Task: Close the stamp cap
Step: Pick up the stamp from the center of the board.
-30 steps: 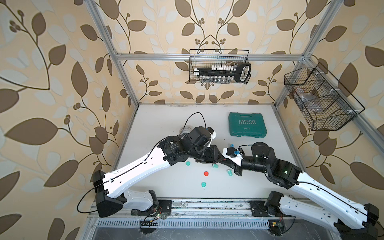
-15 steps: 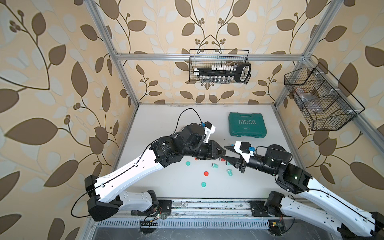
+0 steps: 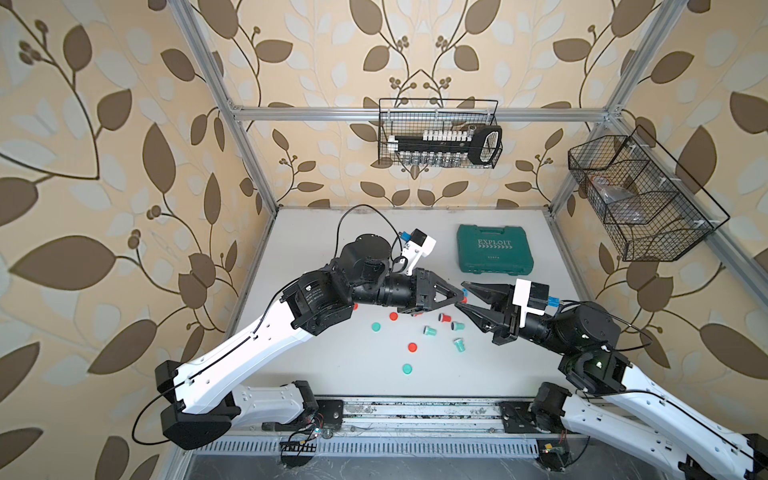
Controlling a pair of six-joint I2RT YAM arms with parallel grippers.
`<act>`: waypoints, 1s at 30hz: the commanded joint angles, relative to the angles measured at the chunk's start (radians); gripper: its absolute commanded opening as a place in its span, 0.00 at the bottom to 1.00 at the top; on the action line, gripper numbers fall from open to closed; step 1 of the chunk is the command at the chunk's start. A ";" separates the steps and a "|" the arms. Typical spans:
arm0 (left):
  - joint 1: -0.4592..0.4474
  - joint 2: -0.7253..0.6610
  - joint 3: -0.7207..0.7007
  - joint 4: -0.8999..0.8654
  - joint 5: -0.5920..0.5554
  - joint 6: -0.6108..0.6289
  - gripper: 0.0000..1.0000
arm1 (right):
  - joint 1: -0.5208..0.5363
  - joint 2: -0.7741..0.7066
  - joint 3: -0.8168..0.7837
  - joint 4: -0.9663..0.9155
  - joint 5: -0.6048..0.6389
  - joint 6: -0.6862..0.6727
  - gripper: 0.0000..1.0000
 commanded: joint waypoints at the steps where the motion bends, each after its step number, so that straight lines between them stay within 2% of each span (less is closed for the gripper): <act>1: 0.001 -0.046 0.049 0.089 0.087 -0.043 0.14 | 0.004 -0.008 -0.025 0.135 -0.057 0.048 0.35; 12: 0.001 -0.071 0.071 0.140 0.133 -0.088 0.14 | 0.006 0.051 -0.001 0.248 -0.131 0.110 0.25; 22: 0.001 -0.065 0.049 0.172 0.140 -0.112 0.13 | 0.036 0.095 0.025 0.317 -0.166 0.131 0.26; 26: 0.001 -0.063 0.050 0.170 0.138 -0.112 0.12 | 0.047 0.094 0.025 0.335 -0.156 0.131 0.33; 30: 0.001 -0.061 0.052 0.170 0.138 -0.110 0.12 | 0.054 0.090 0.027 0.338 -0.139 0.128 0.34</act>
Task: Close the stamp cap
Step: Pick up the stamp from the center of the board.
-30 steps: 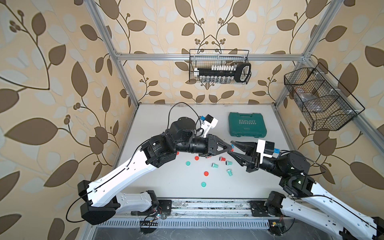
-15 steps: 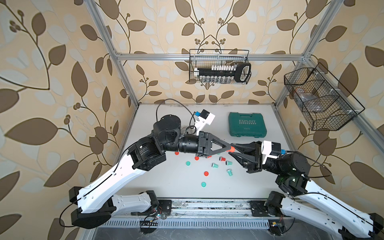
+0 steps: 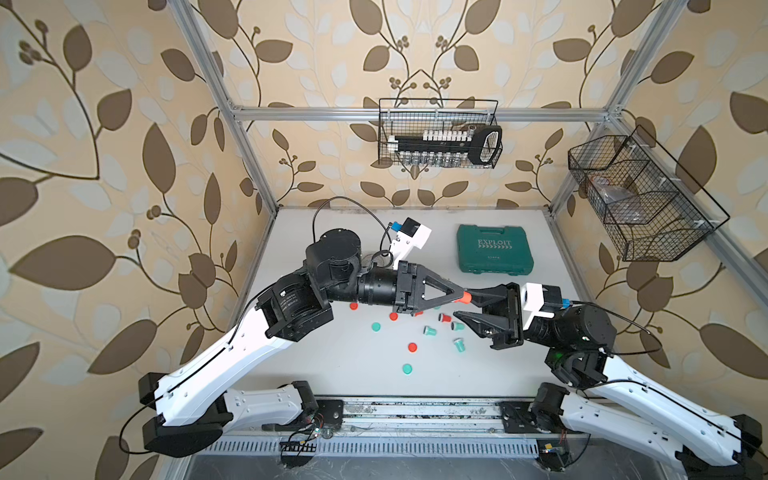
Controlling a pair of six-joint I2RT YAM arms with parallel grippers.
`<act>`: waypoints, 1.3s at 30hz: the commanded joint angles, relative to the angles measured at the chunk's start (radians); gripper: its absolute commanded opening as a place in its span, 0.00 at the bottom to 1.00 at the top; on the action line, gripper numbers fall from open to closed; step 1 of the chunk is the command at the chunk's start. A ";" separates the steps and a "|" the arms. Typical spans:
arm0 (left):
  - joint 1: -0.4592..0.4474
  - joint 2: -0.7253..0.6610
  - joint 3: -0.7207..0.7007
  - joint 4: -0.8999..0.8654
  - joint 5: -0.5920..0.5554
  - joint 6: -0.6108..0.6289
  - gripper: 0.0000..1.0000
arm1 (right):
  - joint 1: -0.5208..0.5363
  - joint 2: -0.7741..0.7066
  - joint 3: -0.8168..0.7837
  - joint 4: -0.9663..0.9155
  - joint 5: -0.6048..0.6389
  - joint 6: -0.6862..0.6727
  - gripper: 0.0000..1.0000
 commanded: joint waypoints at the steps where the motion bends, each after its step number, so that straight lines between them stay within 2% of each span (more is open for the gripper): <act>1: 0.001 -0.001 0.008 0.046 0.023 -0.004 0.12 | 0.010 -0.007 0.031 0.032 0.012 0.004 0.34; 9: 0.001 0.001 0.004 0.048 0.023 -0.008 0.11 | 0.015 -0.009 0.032 0.050 0.053 -0.002 0.28; 18: 0.001 0.010 0.000 0.060 0.027 -0.016 0.11 | 0.018 0.013 0.052 0.047 0.042 -0.009 0.22; 24: 0.000 0.016 0.000 0.061 0.030 -0.019 0.11 | 0.019 0.018 0.055 0.037 0.045 -0.017 0.15; 27: -0.001 0.018 0.001 0.063 0.029 -0.021 0.11 | 0.019 0.014 0.051 0.031 0.045 -0.022 0.08; 32: -0.001 0.024 0.000 0.071 0.027 -0.024 0.11 | 0.020 0.007 0.050 0.016 0.064 -0.029 0.03; 35: -0.001 0.027 0.000 0.063 0.022 -0.020 0.16 | 0.021 0.003 0.049 0.001 0.091 -0.031 0.00; 39: 0.000 0.014 0.007 -0.008 -0.047 0.028 0.33 | 0.021 -0.013 0.049 -0.040 0.131 -0.035 0.00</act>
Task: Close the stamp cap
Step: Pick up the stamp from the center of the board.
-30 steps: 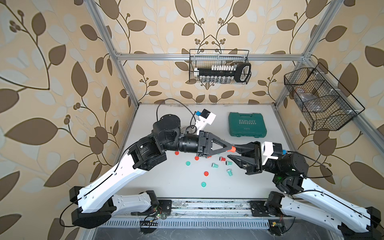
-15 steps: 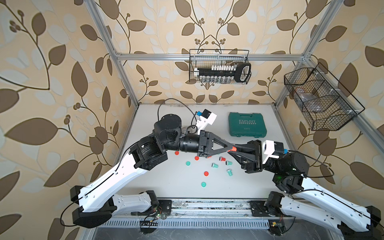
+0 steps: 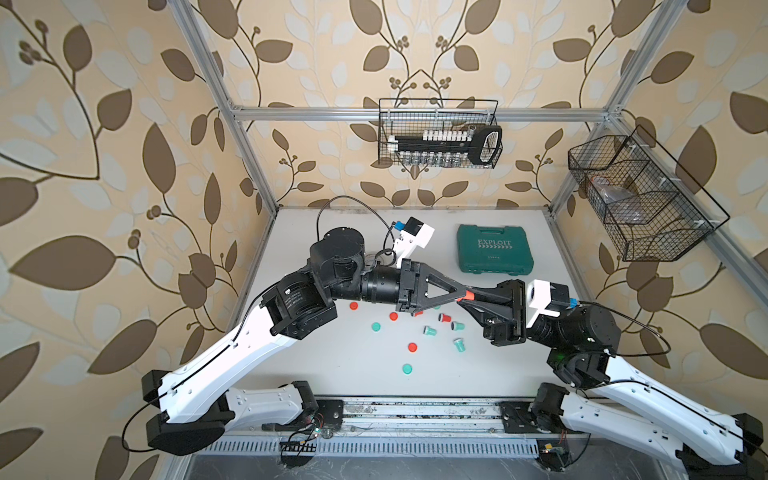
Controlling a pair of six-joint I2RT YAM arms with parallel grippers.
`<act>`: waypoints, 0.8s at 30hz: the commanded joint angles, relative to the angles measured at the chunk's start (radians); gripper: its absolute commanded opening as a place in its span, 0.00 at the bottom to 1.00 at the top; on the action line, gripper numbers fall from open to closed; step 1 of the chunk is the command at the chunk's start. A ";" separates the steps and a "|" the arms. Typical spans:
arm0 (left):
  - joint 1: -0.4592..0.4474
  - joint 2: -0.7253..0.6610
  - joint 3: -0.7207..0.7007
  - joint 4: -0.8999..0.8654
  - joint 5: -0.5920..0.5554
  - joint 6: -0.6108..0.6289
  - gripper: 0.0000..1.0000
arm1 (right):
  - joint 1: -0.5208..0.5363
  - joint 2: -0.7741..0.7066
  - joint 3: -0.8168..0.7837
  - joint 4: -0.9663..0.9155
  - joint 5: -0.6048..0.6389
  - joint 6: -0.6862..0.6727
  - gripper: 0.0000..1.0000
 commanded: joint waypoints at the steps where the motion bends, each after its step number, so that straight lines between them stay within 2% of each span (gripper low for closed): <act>1: 0.000 -0.010 0.013 -0.064 -0.074 0.067 0.38 | 0.007 -0.017 0.029 -0.051 0.064 -0.012 0.00; 4: 0.010 -0.022 0.045 -0.186 -0.153 0.138 0.51 | 0.007 -0.032 0.032 -0.104 0.092 -0.022 0.00; 8: 0.090 -0.040 0.056 -0.295 -0.176 0.194 0.58 | 0.008 -0.040 0.060 -0.248 0.153 -0.027 0.00; 13: 0.283 -0.069 0.011 -0.403 -0.138 0.256 0.60 | 0.008 -0.020 0.118 -0.468 0.302 0.034 0.00; 19: 0.467 -0.063 -0.091 -0.504 -0.128 0.396 0.60 | 0.007 0.069 0.217 -0.734 0.439 0.136 0.00; 21: 0.514 -0.057 -0.135 -0.532 -0.160 0.454 0.60 | 0.007 0.123 0.273 -0.858 0.481 0.168 0.00; 24: 0.549 -0.042 -0.193 -0.582 -0.287 0.556 0.60 | 0.008 0.209 0.343 -1.010 0.509 0.207 0.00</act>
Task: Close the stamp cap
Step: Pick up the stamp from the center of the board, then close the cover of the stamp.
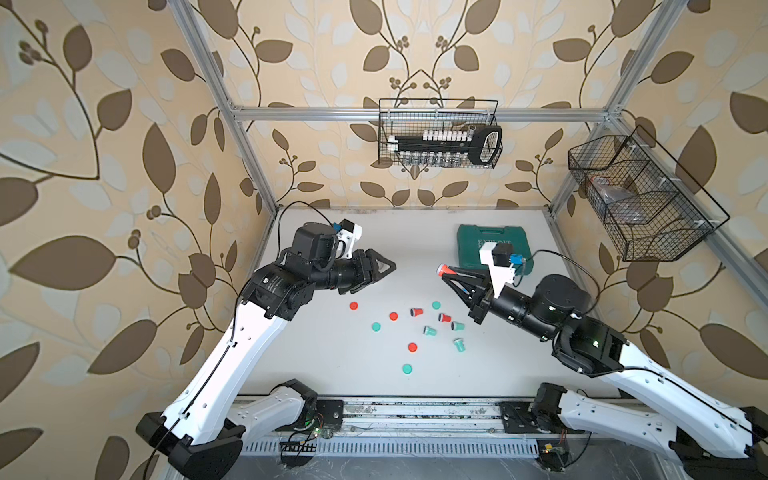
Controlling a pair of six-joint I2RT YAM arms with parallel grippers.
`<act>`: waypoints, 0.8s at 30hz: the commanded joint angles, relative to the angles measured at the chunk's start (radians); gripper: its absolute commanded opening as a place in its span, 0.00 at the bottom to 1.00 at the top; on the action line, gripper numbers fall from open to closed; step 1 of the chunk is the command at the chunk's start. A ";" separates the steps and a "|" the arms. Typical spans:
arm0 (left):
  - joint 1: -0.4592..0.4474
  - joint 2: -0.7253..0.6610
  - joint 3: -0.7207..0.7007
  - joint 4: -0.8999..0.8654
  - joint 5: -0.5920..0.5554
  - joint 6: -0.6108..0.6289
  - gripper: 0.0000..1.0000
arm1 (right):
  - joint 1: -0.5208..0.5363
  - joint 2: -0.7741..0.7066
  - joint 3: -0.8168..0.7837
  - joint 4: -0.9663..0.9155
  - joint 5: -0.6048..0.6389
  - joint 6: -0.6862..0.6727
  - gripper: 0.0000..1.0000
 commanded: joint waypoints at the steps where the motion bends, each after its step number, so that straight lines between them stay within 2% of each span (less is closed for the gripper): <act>1: 0.032 0.012 -0.058 -0.077 -0.140 0.177 0.59 | 0.005 0.075 0.071 -0.268 0.082 0.071 0.00; 3: 0.053 0.023 -0.114 -0.073 -0.205 0.226 0.59 | 0.004 0.124 0.099 -0.334 0.078 0.087 0.00; 10: 0.112 0.067 -0.251 -0.010 -0.289 0.336 0.57 | 0.005 0.258 0.152 -0.490 0.058 0.170 0.00; 18: 0.116 0.139 -0.329 0.039 -0.161 0.319 0.45 | -0.006 0.346 0.138 -0.541 0.034 0.240 0.00; 24: 0.115 0.160 -0.362 0.037 -0.206 0.350 0.42 | -0.013 0.460 0.160 -0.583 -0.009 0.283 0.00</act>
